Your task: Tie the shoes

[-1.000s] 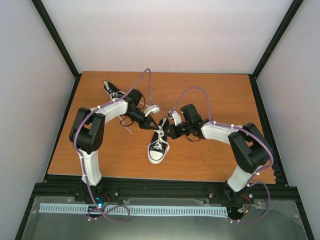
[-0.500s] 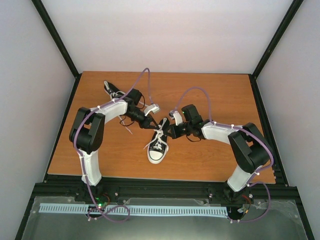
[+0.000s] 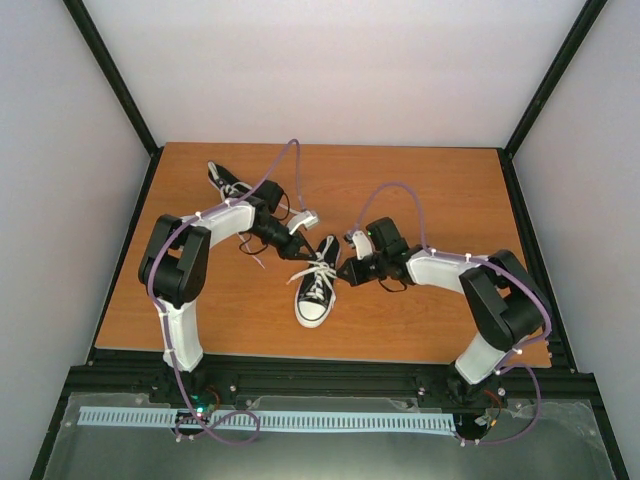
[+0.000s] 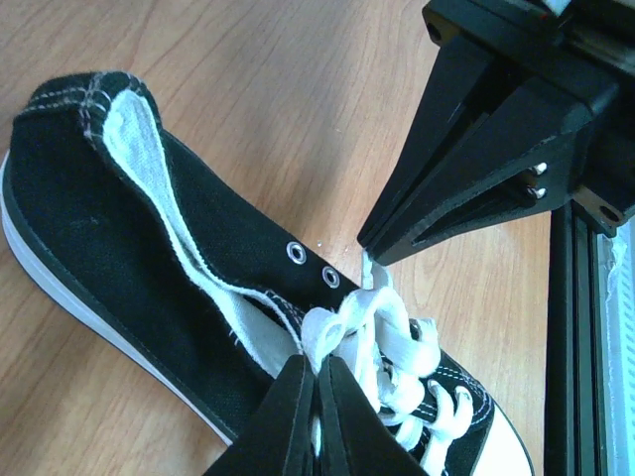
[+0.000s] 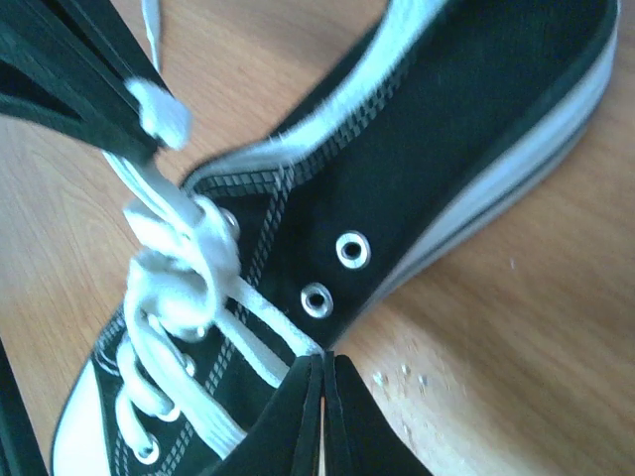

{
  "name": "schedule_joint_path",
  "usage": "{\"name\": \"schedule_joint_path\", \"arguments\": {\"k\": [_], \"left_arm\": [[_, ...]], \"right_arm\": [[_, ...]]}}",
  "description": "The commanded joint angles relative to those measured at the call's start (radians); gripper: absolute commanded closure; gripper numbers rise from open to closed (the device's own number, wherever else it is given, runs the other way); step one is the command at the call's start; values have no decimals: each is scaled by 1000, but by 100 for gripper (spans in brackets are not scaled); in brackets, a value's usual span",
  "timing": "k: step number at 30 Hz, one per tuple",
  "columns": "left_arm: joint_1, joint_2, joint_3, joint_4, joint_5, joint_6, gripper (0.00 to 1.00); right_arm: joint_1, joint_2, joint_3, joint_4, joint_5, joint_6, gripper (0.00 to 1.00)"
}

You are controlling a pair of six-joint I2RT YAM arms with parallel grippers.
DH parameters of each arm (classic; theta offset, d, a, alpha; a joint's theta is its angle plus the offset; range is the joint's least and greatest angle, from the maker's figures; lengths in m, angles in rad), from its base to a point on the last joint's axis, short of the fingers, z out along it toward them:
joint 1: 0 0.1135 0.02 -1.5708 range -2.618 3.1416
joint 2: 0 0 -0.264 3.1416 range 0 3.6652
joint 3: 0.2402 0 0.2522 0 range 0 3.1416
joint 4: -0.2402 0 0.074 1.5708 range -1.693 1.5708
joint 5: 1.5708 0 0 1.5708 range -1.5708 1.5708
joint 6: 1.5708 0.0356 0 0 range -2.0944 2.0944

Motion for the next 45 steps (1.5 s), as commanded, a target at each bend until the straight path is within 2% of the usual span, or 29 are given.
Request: {"name": "schedule_joint_path", "arguments": {"k": [1, 15, 45], "left_arm": [[2, -27, -9, 8, -6, -1, 95], [33, -36, -40, -9, -53, -2, 99], [70, -25, -66, -5, -35, -43, 99]], "right_arm": [[-8, -42, -44, -24, 43, -10, 97], [-45, -73, -117, -62, 117, -15, 97], [-75, -58, -166, -59, 96, -27, 97]]}}
